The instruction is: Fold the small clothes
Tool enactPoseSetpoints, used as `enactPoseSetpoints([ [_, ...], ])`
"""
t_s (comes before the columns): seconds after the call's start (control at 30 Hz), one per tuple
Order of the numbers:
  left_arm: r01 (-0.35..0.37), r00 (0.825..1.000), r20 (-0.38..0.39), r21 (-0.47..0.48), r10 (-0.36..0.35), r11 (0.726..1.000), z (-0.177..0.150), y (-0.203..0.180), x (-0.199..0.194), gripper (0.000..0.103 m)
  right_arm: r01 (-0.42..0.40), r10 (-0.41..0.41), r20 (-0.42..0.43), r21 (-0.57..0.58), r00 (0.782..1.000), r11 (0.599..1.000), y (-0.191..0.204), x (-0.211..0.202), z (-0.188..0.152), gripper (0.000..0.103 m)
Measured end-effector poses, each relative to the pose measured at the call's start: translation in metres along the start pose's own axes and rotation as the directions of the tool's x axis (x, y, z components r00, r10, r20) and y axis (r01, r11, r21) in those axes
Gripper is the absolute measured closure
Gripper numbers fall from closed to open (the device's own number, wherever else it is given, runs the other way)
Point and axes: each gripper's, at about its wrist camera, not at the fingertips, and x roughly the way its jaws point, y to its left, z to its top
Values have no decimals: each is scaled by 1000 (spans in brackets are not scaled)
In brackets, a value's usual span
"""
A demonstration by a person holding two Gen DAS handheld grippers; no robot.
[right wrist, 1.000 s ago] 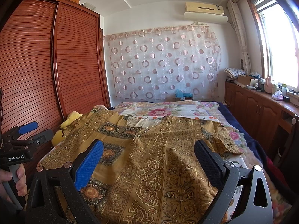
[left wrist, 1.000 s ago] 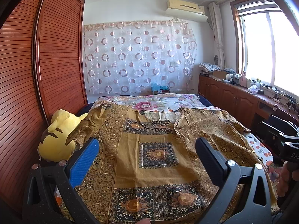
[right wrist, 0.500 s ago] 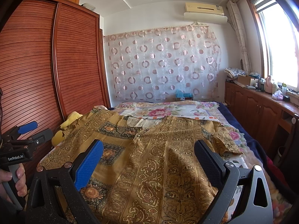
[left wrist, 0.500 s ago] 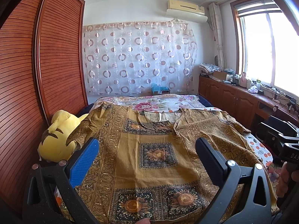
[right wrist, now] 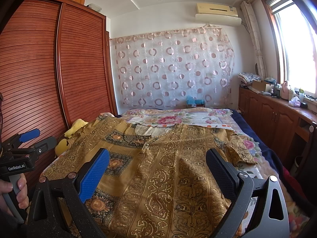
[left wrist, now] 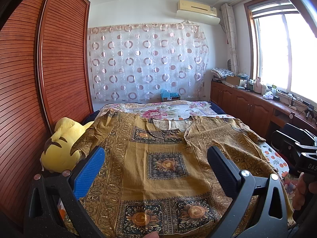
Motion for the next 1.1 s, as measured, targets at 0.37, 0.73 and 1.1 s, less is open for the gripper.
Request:
enactPoseSetpoints([
  [0.37,0,1000,1,-1,0,1000,0,0,-1,0,-5,5,-1,0,1000,1000,-1,0,0,5],
  [0.73,-11,999,-52,-10,11,1000,3,9,12,0,-24,24,-42,-3,999,1000,-6,19,-3,5],
  [1.1,-51,989,-140,-68,41,996,-23,74,56,0,-70,59,-126,-87,990,994,7,60,-5,5],
])
